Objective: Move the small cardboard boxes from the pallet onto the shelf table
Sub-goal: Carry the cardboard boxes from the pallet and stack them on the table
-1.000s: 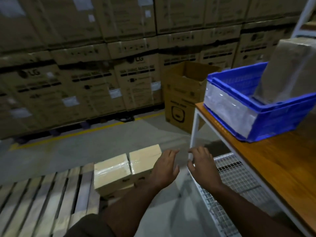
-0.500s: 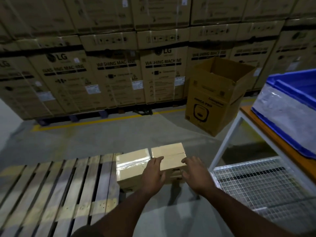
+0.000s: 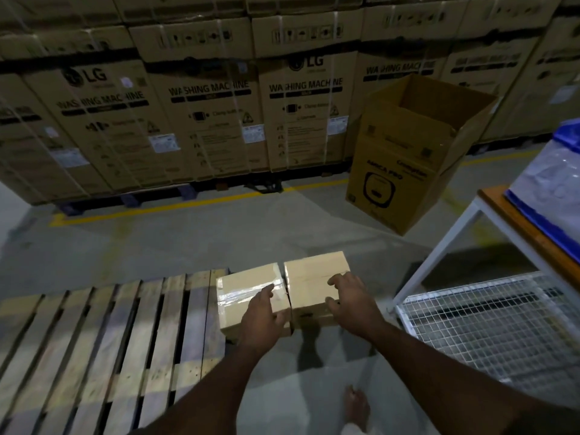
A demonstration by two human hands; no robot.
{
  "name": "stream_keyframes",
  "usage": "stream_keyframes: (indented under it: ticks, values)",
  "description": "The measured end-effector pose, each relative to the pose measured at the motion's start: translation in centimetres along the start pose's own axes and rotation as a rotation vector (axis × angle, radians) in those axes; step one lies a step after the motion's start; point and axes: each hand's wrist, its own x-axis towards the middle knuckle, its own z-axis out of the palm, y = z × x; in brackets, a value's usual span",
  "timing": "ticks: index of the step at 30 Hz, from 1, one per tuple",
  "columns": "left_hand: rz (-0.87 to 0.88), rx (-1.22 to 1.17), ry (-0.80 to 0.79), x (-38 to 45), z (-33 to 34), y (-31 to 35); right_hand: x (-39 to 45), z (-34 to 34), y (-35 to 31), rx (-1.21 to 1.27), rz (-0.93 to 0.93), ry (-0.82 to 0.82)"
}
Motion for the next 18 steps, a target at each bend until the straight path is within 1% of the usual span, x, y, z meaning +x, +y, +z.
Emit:
stream_keyframes:
  ticks: [4, 9, 18]
  values:
    - [-0.048, 0.012, -0.055, 3.8, 2.1, 0.5, 4.3, 0.1, 2.6, 0.004, 0.024, -0.018]
    - [-0.136, -0.022, -0.103, 10.0, 6.4, 2.7, 10.6, 0.7, 7.9, 0.037, 0.062, -0.036]
    - [-0.365, -0.101, -0.117, 20.1, 14.6, 3.0, 21.6, 4.1, 16.5, 0.037, 0.148, -0.146]
